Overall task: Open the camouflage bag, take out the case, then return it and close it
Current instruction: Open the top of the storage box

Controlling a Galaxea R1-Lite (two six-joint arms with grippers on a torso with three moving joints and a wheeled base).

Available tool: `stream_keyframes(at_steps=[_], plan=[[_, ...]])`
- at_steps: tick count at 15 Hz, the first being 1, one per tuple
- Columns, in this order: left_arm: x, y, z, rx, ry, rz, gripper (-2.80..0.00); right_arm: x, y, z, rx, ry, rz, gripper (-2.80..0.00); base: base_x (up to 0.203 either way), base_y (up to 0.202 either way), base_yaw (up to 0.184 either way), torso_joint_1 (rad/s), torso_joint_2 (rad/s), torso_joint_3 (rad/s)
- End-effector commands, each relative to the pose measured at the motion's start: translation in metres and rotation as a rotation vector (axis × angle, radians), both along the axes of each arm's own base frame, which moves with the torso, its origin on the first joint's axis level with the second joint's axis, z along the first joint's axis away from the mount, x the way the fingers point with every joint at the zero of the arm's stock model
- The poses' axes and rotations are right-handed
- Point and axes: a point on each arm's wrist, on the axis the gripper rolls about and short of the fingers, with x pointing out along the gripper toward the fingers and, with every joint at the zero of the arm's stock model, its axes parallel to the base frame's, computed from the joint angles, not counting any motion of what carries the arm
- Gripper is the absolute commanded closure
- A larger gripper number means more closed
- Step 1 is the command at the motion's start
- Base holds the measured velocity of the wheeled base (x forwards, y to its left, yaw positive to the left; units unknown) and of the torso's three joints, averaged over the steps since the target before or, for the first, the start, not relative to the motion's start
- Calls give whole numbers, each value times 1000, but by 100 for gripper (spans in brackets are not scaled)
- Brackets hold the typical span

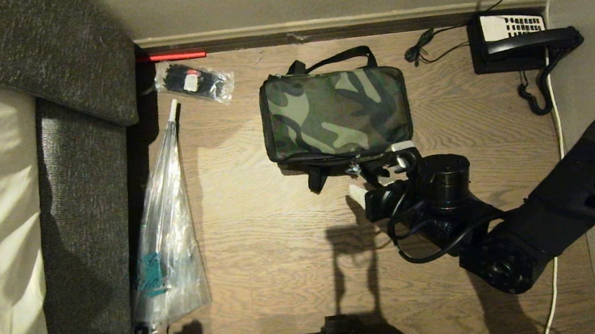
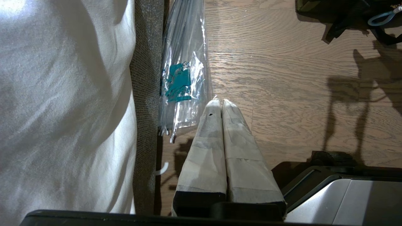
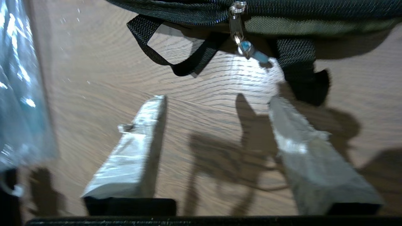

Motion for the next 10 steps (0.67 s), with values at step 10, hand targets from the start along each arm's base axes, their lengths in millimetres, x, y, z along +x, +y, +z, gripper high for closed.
stream_keyframes(at_steps=[10], plan=[[0,0,0,1,1,0,0,52,11,-26,-21,-99,-17,-280,0,0,0,0,0,0]])
